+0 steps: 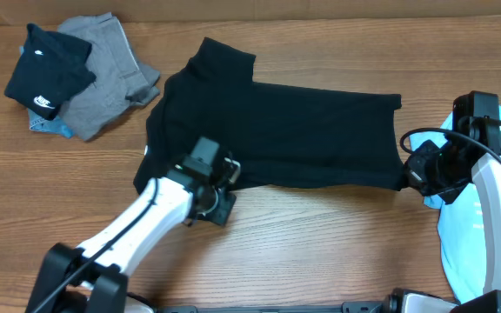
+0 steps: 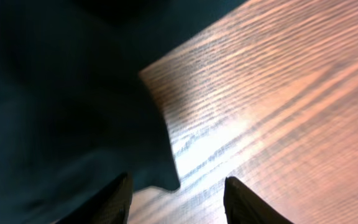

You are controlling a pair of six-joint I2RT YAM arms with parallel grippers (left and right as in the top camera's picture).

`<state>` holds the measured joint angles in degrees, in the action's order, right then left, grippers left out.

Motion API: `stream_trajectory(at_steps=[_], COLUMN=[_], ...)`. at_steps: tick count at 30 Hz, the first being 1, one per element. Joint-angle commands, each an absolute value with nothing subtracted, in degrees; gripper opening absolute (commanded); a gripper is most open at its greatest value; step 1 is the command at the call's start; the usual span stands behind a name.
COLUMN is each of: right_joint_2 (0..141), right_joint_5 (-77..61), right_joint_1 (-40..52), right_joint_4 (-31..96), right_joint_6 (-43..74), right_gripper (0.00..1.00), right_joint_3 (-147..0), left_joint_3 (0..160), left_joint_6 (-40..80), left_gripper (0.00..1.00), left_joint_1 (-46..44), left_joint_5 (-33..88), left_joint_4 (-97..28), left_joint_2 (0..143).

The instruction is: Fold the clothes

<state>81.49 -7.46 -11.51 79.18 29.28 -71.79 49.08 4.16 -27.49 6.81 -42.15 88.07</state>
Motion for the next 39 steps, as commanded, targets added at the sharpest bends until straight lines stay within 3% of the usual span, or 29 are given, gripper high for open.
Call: stream_trajectory(at_steps=[1,5,6,9,10,17,23,39], right_joint_2=[81.32,81.32,81.32,81.32,81.32,81.32,81.32,81.32], right_joint_5=[-6.7,-6.68,-6.68,-6.66,-6.66,-6.42,-5.96,-4.62], right_joint_1=[-11.64,-11.64,-11.64,-11.64,-11.64,-11.64,-11.64,-11.64], right_joint_4=[78.54,78.35,78.35,78.35,78.37,79.72,84.03,94.78], right_joint_6=[28.91,28.91,28.91,28.91,28.88,28.45,28.4,28.27], right_gripper=[0.04,0.04,0.04,0.04,0.04,0.04,0.04,0.04], right_joint_3=[-72.49,-72.49,-72.47,-72.49,-72.49,-72.49,-72.44,-70.72], left_joint_3=[46.74,46.74,46.74,46.76,46.83,57.89,68.97,70.72], left_joint_6=[8.8,9.72,9.74,9.91,9.91,18.52,18.87,22.33], left_gripper=[0.49,0.41,0.36,0.06,0.04,0.04,0.04,0.06], left_joint_1=[-29.91,-30.17,-30.17,-30.17,-30.11,-25.32,-17.82,-13.89], left_joint_5=[0.05,-1.15,-1.56,-2.98,-3.27,-8.69,-8.82,-13.1], left_joint_4=[-39.46,-37.28,-36.88,-37.21,-37.87,-58.61,-72.9,-87.31], left_joint_2=[91.29,94.72,95.44,97.08,97.06,93.84,86.87,81.21])
